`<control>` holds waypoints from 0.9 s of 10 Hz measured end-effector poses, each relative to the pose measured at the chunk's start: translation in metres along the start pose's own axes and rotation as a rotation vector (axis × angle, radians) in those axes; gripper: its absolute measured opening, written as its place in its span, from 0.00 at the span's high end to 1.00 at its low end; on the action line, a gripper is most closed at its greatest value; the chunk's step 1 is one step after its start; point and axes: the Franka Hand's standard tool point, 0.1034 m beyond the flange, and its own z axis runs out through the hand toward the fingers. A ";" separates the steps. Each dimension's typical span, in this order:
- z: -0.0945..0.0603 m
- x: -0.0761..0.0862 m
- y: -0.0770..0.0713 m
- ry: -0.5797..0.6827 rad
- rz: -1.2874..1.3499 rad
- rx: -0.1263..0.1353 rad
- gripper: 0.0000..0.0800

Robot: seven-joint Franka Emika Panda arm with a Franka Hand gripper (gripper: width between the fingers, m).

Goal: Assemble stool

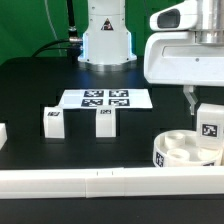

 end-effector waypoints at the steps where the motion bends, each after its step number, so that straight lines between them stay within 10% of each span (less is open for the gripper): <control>1: 0.000 0.000 0.000 -0.007 0.084 0.008 0.57; 9: 0.000 -0.005 -0.008 -0.054 0.822 0.088 0.57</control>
Offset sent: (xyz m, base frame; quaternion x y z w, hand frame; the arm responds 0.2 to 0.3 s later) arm 0.0000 0.0000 0.0000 0.0000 0.0000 0.1296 0.9916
